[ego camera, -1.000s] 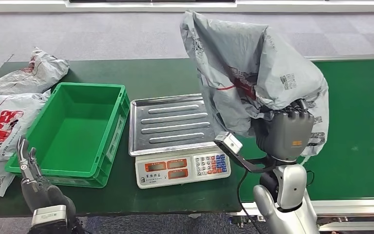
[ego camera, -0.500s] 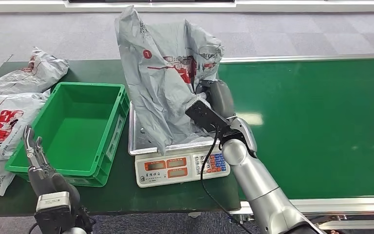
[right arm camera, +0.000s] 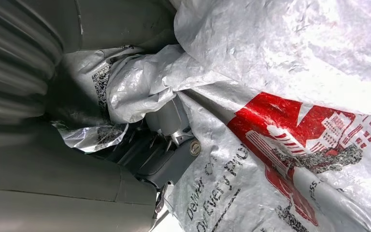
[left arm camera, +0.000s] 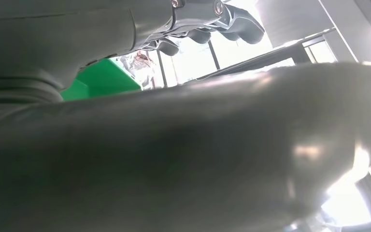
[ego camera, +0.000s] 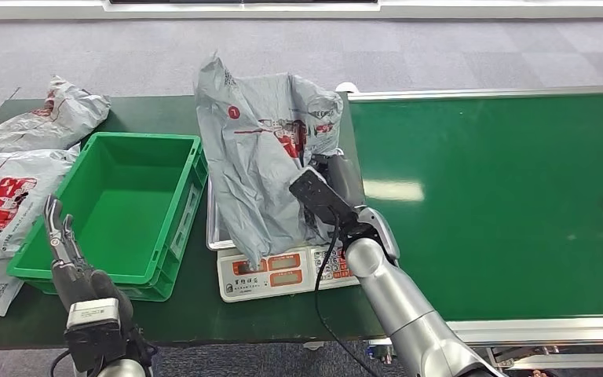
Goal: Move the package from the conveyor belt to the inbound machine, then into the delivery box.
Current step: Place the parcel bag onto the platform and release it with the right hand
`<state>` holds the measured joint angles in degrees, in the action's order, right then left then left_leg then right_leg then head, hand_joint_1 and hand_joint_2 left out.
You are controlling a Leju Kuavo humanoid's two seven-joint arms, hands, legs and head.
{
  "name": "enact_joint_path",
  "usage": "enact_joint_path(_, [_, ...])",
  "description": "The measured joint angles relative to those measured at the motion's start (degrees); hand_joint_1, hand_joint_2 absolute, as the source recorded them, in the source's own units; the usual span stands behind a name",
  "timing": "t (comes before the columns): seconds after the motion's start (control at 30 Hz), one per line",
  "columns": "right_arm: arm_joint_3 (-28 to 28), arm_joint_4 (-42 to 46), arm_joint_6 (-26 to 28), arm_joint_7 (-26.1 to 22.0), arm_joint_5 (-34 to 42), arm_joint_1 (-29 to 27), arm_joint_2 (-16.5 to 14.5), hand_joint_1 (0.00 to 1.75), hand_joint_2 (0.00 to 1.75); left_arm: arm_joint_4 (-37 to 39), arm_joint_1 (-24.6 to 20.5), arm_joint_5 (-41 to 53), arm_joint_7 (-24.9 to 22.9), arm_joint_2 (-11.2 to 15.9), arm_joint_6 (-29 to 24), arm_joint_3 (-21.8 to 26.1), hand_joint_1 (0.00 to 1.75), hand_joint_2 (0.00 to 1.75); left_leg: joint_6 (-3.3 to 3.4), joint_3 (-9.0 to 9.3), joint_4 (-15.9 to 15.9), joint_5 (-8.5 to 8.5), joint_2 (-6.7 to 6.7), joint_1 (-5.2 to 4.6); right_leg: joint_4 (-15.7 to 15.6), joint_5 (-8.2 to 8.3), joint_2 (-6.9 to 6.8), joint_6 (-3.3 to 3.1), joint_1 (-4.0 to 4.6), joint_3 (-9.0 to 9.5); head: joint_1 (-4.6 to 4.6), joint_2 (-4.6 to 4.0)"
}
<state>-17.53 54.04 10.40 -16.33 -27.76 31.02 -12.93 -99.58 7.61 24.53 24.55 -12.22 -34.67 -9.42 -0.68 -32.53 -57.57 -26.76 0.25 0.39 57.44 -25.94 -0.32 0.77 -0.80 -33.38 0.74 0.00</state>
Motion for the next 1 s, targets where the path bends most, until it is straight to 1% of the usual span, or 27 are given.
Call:
enact_joint_path(0.3, [0.00,-0.60,-0.06,0.20,-0.04,-0.04,-0.13,1.75,1.75,0.00,0.00,0.02,-0.05,0.00,0.00,0.00,0.00,0.00,0.00,0.00,0.00,0.00,0.00,0.00,0.00,0.00,0.00,0.00,0.00,-0.01,0.00,0.00])
enact_joint_path(0.33, [0.00,-0.68,-0.15,0.66,-0.20,-0.03,-0.14,1.64,1.75,0.00,0.00,0.06,-0.17,0.00,0.00,0.00,0.00,0.00,0.00,0.00,0.00,0.00,0.00,0.00,0.00,0.00,0.00,0.00,0.00,0.00,0.00,0.00])
enact_joint_path(0.43, [0.00,-1.15,-0.62,3.65,-1.63,-0.03,-0.16,0.36,1.75,0.00,0.00,0.44,-0.78,0.00,0.01,-0.01,0.00,0.00,0.00,0.00,0.00,0.00,0.00,0.00,0.00,0.00,0.00,0.00,0.00,-0.01,-0.01,0.00])
enact_joint_path(0.47, [0.01,-1.40,-0.57,4.85,-2.43,-0.04,-0.16,0.02,1.75,-0.01,-0.01,0.68,-1.00,-0.01,0.01,-0.01,0.00,0.00,0.00,0.00,0.00,0.00,0.00,0.00,0.00,0.00,0.00,0.00,0.00,-0.01,-0.01,0.00])
enact_joint_path(0.6, [0.25,-2.28,0.58,8.47,-5.73,-0.07,-0.16,0.00,1.75,-0.04,-0.30,2.02,-2.19,-0.13,0.18,0.00,0.00,0.00,0.00,0.00,-0.01,0.00,0.00,0.00,0.00,0.01,0.00,0.00,0.00,-0.01,0.00,0.00])
enact_joint_path(0.73, [1.17,-2.24,0.75,9.15,-7.32,-0.42,-0.16,0.00,0.00,-0.04,-1.27,3.42,-2.93,-0.47,0.77,-0.01,0.00,0.00,0.00,0.00,-0.01,0.00,0.00,0.00,0.00,0.01,0.01,0.00,0.00,-0.01,-0.01,0.00])
enact_joint_path(1.0, [3.11,1.96,1.66,8.88,-9.20,-3.47,-0.16,0.00,0.00,0.02,-2.29,5.71,-2.80,-0.94,0.59,-0.03,0.00,0.00,-0.01,0.00,-0.01,0.00,0.03,0.00,0.00,0.01,0.05,0.00,0.00,-0.05,-0.01,0.00])
